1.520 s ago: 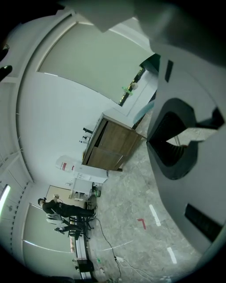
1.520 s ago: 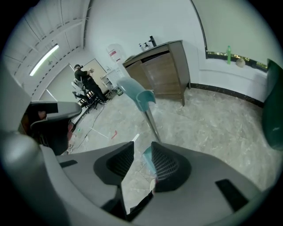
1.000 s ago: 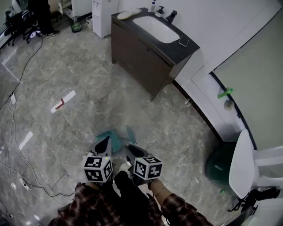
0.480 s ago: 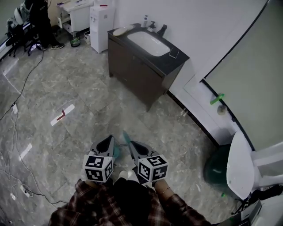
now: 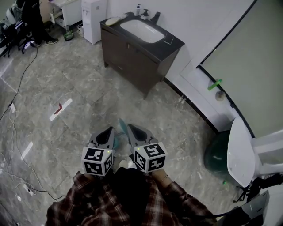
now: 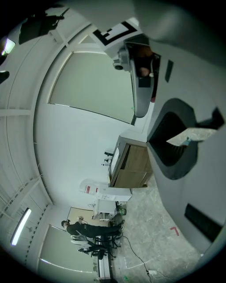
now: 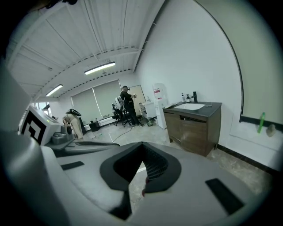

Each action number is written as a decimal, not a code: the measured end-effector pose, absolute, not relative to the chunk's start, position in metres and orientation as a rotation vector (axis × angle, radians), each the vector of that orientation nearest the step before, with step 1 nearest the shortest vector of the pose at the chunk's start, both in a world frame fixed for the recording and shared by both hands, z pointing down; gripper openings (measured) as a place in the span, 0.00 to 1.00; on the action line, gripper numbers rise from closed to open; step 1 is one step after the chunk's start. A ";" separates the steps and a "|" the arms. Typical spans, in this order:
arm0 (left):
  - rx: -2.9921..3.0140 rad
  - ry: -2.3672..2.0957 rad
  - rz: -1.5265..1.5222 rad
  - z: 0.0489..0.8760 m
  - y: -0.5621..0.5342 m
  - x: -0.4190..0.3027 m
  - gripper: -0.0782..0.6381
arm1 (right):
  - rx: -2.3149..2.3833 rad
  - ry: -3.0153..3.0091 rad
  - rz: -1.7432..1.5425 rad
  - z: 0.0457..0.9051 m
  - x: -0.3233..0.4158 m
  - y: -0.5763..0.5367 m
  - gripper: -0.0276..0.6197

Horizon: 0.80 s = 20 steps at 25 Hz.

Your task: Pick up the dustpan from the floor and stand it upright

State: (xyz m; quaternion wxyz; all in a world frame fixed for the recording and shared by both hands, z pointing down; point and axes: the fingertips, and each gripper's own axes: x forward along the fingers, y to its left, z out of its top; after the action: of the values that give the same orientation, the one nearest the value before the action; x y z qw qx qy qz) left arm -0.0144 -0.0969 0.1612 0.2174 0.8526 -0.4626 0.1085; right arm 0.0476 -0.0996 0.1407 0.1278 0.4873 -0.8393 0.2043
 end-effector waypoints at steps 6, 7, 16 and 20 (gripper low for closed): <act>2.353 -1.274 0.296 0.160 -0.096 -0.017 0.11 | 1.401 -2.438 0.596 0.144 0.047 -0.099 0.06; 2.351 -1.274 0.299 0.160 -0.094 -0.019 0.11 | 1.395 -2.433 0.600 0.145 0.046 -0.098 0.06; 2.322 -1.285 0.311 0.170 -0.092 -0.034 0.11 | 1.399 -2.411 0.635 0.157 0.042 -0.098 0.06; 2.325 -1.283 0.308 0.165 -0.094 -0.019 0.11 | 1.424 -2.401 0.652 0.154 0.062 -0.100 0.06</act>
State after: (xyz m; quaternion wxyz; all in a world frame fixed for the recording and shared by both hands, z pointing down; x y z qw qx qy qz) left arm -0.0190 -0.0937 0.1646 0.2321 0.8460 -0.4669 0.1119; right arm 0.0621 -0.0998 0.1538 0.1370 0.4922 -0.8296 0.2252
